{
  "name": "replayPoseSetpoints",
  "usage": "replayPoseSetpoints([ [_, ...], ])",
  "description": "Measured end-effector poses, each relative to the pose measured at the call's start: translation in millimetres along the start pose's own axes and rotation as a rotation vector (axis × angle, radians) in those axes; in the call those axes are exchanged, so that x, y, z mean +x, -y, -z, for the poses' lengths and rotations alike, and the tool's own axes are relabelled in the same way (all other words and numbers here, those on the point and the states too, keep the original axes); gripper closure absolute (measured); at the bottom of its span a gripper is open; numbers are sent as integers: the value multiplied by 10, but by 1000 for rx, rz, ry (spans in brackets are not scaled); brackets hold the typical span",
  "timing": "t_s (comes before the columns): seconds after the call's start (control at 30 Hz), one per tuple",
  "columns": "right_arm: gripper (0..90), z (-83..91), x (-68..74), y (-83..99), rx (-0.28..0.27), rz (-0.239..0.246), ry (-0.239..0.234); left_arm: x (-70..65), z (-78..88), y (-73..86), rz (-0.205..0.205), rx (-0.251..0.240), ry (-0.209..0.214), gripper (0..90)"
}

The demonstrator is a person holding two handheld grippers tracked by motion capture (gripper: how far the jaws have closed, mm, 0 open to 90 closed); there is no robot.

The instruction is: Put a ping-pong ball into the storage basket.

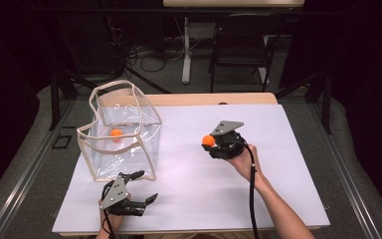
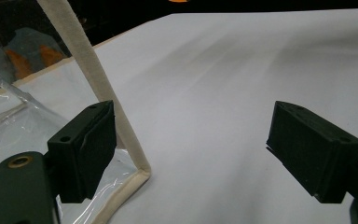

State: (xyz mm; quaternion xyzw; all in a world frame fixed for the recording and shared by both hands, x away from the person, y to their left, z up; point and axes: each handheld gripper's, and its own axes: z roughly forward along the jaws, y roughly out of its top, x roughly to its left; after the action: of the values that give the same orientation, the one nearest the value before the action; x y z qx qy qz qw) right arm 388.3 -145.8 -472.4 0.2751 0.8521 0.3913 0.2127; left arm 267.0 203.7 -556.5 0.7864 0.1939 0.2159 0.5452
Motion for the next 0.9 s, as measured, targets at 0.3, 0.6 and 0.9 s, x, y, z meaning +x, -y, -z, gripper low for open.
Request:
replayPoseSetpoints([
  [0.3, 508, 19, 3, -77, -5, 19, 8, 1, -4, -1, 0, 1, 2, 157],
  [0.6, 508, 32, 6, -135, -9, 26, 10, 6, -2, 0, 1, -1, -1, 157],
  [0.9, 508, 65, 3, -200, -30, 35, 17, 10, -6, 0, 2, 0, -2, 157],
])
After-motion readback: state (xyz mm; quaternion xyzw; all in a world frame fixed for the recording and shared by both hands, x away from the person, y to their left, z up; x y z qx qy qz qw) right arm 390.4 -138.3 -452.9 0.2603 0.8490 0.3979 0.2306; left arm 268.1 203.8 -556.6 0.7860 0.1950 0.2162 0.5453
